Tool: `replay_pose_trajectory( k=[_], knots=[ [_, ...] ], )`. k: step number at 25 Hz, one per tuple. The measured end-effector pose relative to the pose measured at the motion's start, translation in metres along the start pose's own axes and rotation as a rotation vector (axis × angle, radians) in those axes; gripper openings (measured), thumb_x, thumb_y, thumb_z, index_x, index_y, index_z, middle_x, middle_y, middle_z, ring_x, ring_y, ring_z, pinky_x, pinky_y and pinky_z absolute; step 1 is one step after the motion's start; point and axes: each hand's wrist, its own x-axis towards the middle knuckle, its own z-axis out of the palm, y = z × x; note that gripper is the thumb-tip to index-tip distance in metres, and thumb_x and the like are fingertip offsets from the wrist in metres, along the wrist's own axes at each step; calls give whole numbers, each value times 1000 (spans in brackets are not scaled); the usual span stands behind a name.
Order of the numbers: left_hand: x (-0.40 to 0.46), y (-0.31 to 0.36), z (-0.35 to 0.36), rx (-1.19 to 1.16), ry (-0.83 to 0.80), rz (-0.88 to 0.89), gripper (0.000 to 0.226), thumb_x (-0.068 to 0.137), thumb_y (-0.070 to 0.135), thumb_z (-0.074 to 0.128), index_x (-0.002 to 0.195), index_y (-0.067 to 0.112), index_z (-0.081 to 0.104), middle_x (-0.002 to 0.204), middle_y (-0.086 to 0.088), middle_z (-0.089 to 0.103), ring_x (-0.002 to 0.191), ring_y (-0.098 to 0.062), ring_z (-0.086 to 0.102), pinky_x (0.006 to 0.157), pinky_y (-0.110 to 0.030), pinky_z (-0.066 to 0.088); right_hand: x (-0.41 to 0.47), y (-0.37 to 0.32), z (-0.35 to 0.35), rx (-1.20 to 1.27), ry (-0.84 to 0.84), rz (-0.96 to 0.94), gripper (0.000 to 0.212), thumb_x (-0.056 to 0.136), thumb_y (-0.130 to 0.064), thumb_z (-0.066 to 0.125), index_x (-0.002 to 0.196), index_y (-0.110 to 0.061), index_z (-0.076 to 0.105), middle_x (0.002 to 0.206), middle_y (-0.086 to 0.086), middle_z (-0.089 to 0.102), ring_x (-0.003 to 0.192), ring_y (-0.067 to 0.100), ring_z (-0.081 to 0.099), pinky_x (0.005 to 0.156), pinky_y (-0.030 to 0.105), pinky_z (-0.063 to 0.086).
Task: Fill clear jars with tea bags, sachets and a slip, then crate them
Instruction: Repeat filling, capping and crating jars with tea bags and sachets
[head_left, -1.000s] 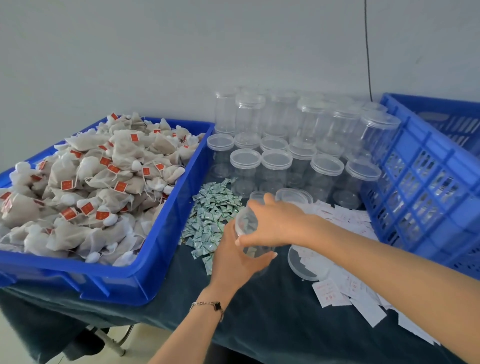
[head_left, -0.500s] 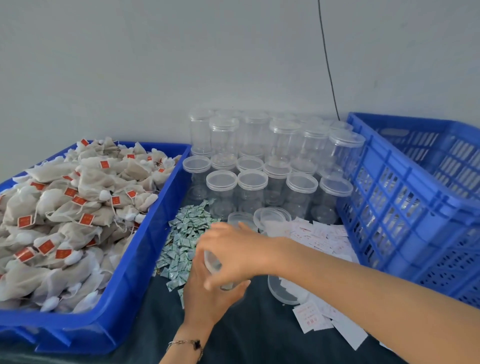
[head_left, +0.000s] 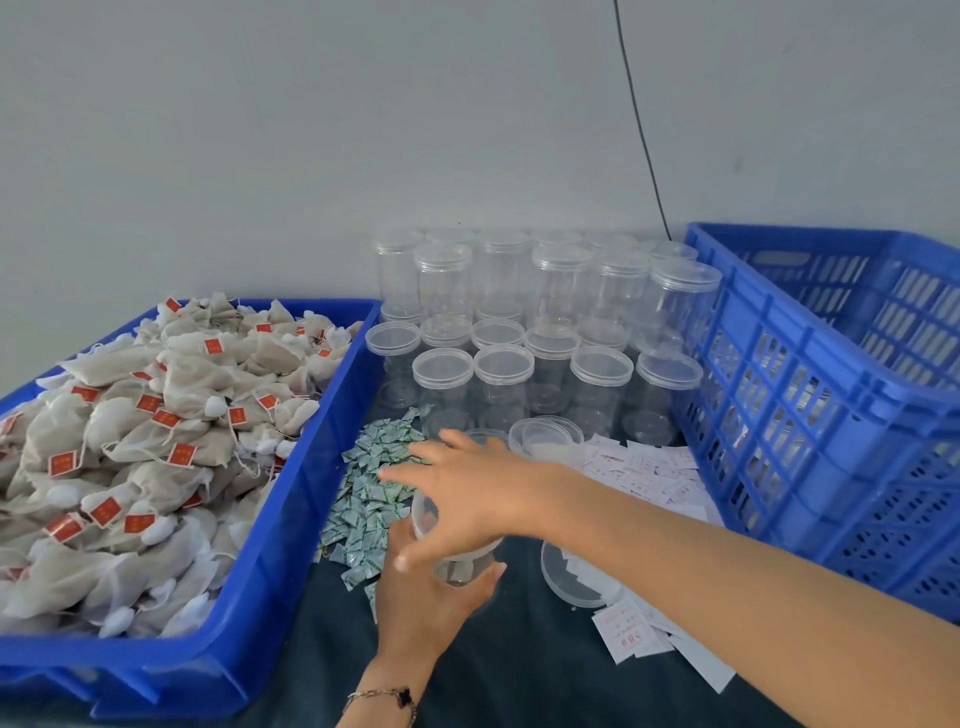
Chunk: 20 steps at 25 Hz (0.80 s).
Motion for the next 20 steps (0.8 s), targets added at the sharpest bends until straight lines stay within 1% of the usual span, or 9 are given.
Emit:
replay_pose_trajectory(
  k=[2, 4, 7, 9, 12, 14, 16, 18, 20],
  knots=[
    [0, 0, -1, 24, -6, 52, 73, 43, 66, 74, 105, 35, 51, 98, 23, 45, 81, 5, 56, 60, -14, 42, 6, -10, 12, -199, 113, 120, 77, 79, -73, 46, 137, -22, 36, 130, 14, 49, 112, 34, 50, 82, 44, 46],
    [-1, 1, -2, 14, -7, 10, 82, 40, 67, 73, 108, 26, 51, 98, 21, 45, 85, -3, 58, 65, -24, 49, 7, -10, 10, -264, 90, 97, 66, 79, -64, 53, 126, -20, 46, 109, 7, 58, 87, 26, 55, 64, 33, 46],
    [-3, 0, -3, 10, 9, -56, 90, 36, 70, 70, 108, 34, 31, 105, 13, 54, 94, -13, 59, 79, -36, 53, 0, 9, -9, -61, 42, -79, 66, 71, -47, 71, 128, -35, 41, 111, -2, 46, 89, 20, 52, 63, 31, 43],
    [-3, -2, -2, -7, -2, -44, 92, 38, 69, 73, 111, 36, 29, 112, 13, 53, 98, -11, 57, 83, -32, 50, -7, 31, -19, 125, 192, -94, 69, 65, -50, 75, 122, -36, 39, 110, -5, 42, 84, 13, 52, 57, 25, 37],
    [-3, -4, 0, -23, -12, -19, 91, 47, 54, 87, 115, 32, 30, 119, 13, 50, 106, -10, 54, 88, -29, 46, -14, 72, -12, 188, 370, 223, 83, 61, -70, 69, 120, -22, 35, 108, -2, 53, 84, 15, 50, 55, 26, 33],
    [-4, -4, 1, -24, -5, -9, 88, 50, 49, 89, 114, 30, 32, 119, 12, 50, 107, -10, 54, 88, -26, 45, -14, 98, 7, 463, 355, 403, 90, 66, -67, 70, 127, -14, 29, 115, 3, 50, 93, 18, 49, 62, 28, 40],
    [-4, 0, -3, -45, 50, -13, 84, 49, 52, 87, 113, 29, 38, 116, 13, 52, 104, -10, 55, 84, -25, 45, -11, 113, 26, 809, 410, 440, 100, 71, -58, 72, 142, -15, 15, 138, 12, 37, 117, 24, 46, 93, 36, 44],
    [0, 2, -12, -62, 185, -26, 85, 46, 58, 83, 115, 27, 43, 111, 13, 53, 99, -13, 57, 79, -28, 46, -2, 114, 38, 780, 385, 461, 112, 75, -57, 68, 150, -22, -7, 157, 17, 1, 143, 31, 19, 110, 42, 25],
    [8, 0, -24, -40, 300, -27, 91, 45, 58, 82, 120, 22, 45, 113, 11, 50, 99, -15, 55, 79, -33, 48, 10, 103, 43, 698, 404, 445, 102, 83, -53, 63, 150, -22, -7, 158, 14, -7, 146, 29, 8, 113, 41, 19]
  ],
)
